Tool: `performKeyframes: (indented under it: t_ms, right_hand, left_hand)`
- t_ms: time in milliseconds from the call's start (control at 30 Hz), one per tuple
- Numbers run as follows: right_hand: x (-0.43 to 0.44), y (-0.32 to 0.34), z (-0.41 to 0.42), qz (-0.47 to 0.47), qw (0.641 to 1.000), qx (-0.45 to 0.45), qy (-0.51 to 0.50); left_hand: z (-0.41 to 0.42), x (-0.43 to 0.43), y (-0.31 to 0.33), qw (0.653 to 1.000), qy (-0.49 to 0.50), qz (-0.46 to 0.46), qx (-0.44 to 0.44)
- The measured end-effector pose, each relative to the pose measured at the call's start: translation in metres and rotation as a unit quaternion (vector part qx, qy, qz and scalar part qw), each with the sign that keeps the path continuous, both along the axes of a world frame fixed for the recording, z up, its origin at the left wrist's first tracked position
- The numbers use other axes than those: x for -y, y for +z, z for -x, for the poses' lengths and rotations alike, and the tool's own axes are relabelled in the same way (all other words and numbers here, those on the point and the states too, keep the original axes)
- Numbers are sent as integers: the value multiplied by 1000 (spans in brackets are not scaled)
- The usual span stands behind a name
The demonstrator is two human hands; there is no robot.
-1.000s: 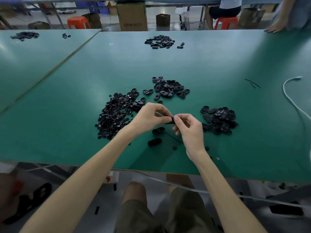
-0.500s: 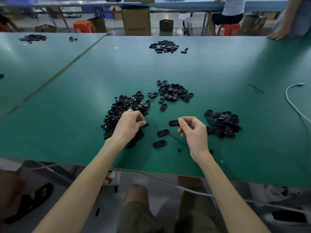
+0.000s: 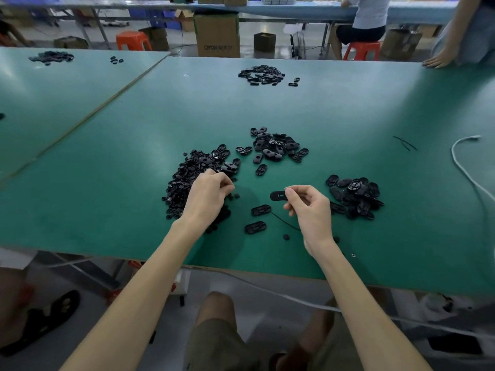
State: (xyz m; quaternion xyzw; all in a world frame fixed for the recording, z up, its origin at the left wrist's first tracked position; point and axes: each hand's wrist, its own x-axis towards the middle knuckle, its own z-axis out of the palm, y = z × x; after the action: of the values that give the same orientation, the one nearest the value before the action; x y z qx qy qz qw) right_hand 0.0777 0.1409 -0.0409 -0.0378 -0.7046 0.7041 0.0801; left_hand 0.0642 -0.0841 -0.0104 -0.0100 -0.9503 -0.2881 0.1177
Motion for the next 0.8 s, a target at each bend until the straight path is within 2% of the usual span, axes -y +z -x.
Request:
performKeyframes:
  t_ms: [200, 300, 400, 534, 667, 800]
  right_hand:
    - [0, 0, -1, -1, 1000, 0, 1]
    - [0, 1, -1, 3, 1000, 0, -3]
    - [2, 2, 0, 12, 1000, -3, -6]
    - [2, 3, 0, 26, 1000, -13, -6]
    - [2, 4, -1, 25, 1000, -18, 6]
    - [2, 5, -2, 35, 999, -19, 4]
  left_hand:
    - [2, -6, -4, 998, -33, 34, 32]
    - [4, -9, -3, 999, -43, 21, 21]
    - [1, -20, -6, 996, -39, -77, -15]
    - [1, -45, -7, 967, -68, -247, -19]
    - [1, -67, -16, 939, -80, -333, -19]
    - [1, -67, -23, 909, -45, -411, -48]
